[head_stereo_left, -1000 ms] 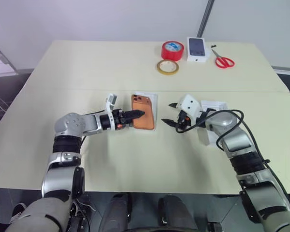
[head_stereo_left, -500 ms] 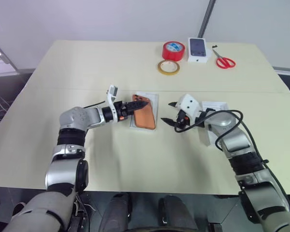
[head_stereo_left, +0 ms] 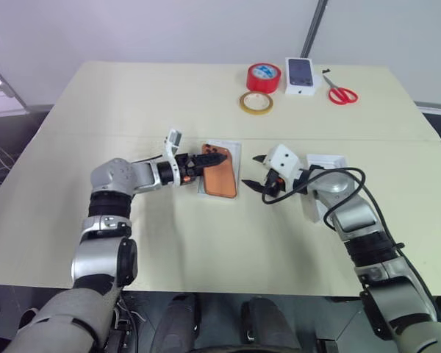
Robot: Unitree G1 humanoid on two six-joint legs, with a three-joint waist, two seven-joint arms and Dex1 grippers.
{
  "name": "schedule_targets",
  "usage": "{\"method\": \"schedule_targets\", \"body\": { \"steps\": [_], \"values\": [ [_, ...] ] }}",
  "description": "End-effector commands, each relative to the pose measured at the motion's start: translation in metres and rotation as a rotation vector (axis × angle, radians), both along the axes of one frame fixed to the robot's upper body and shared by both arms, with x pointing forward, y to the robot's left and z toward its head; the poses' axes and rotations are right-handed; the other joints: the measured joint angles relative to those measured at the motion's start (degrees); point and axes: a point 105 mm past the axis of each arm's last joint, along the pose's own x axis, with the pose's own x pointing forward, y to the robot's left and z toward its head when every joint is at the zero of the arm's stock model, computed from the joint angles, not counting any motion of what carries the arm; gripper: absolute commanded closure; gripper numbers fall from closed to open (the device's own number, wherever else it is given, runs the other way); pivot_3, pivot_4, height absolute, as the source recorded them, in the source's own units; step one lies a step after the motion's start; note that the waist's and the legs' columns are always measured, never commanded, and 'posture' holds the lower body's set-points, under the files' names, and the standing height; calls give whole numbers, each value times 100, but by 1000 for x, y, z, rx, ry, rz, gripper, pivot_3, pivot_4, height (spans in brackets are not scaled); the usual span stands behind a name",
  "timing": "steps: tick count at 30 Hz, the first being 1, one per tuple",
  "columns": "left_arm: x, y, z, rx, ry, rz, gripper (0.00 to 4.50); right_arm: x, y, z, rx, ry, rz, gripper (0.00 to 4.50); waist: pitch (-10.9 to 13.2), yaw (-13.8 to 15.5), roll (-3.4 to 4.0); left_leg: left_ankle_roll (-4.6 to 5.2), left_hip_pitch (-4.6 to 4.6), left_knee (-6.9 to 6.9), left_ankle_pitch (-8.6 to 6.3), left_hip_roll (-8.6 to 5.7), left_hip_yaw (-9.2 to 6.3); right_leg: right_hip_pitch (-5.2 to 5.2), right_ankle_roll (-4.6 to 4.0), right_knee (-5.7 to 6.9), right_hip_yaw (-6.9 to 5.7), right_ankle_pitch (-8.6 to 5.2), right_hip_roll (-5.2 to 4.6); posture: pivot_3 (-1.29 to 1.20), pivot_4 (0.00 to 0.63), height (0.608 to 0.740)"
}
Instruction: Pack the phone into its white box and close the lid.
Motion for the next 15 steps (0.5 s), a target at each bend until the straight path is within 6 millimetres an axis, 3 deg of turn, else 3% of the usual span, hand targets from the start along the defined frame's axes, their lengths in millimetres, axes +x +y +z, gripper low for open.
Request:
{"method": "schedule_targets", "body": {
  "steps": [1, 4, 7, 14, 15],
  "values": [
    [-6, -6, -6, -33, 106, -28, 31, 2, 3, 14, 8, -55, 12, 892, 0, -2, 0, 0, 0, -1, 0, 0, 0, 0, 0, 0, 0, 0, 0, 0, 150, 740],
    [-10, -9, -6, -46, 137, -48, 827, 2, 4, 12, 5, -55, 15, 892, 0, 2, 0, -4, 0, 0, 2, 0, 0, 0, 0, 0, 0, 0, 0, 0, 150, 740],
    [-10, -8, -9, -30, 155, -37, 2297, 2, 4, 12, -1, -56, 18, 892, 1, -1, -2, -5, -3, 1, 3, 0, 0, -3, 0, 1, 0, 0, 0, 0, 150, 740],
    [-8, -1, -14, -40, 178, 5, 2297, 1, 3, 11, -5, -55, 15, 892, 1, -19, -1, -11, -2, -2, 6, 1, 1, -6, 0, 4, 2, 0, 1, 0, 150, 740],
    [-7, -1, -14, -43, 178, 11, 2850, 1, 3, 11, -4, -54, 15, 892, 1, -15, -1, -11, -2, -3, 6, 1, 0, -6, 0, 4, 2, 0, 1, 0, 150, 740]
  ]
}}
